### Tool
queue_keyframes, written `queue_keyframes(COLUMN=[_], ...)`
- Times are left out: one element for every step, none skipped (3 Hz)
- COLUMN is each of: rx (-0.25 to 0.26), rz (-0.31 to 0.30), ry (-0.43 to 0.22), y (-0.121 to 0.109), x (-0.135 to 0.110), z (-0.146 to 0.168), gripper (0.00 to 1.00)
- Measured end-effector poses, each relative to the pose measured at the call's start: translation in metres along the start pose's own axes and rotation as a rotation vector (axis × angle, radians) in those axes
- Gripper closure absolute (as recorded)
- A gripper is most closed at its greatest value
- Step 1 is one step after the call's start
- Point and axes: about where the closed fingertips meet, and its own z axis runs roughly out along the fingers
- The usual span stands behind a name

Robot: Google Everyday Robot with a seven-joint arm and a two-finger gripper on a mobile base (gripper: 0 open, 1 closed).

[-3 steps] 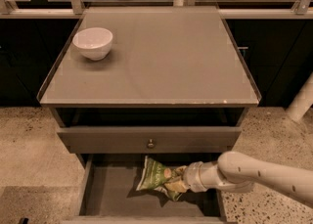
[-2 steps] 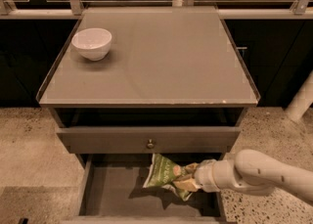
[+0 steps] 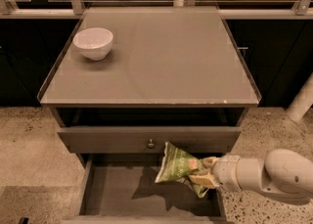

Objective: Pick green jalapeno chip bag from middle drawer and place on counter

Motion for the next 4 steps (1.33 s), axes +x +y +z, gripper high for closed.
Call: queue_keyframes(rx=[0.008, -0.005, -0.001, 0.023], rz=[0.0, -0.022, -0.117, -0.228], ry=[0.0, -0.006, -0.048, -0.078], y=[-0.001, 0.001, 0.014, 0.039], x=[0.0, -0.007, -0.047, -0.092], z=[-0.004, -0.005, -0.043, -0.1], gripper=[1.0, 1.0, 1.0, 1.0])
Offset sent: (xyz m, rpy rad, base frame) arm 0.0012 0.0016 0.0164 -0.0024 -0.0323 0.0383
